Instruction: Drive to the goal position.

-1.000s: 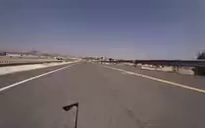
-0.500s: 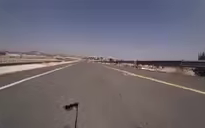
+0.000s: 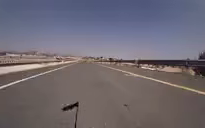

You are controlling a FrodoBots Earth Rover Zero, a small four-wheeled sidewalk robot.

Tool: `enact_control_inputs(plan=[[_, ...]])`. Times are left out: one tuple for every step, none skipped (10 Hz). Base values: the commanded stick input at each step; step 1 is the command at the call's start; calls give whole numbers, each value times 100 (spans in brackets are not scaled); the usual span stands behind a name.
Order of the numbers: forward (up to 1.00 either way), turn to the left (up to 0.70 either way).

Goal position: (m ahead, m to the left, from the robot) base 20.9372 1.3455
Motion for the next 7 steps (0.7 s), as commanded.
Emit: enact_control_inputs(plan=[[70,0],[70,0],[70,0],[70,0],[70,0],[70,0],[70,0]])
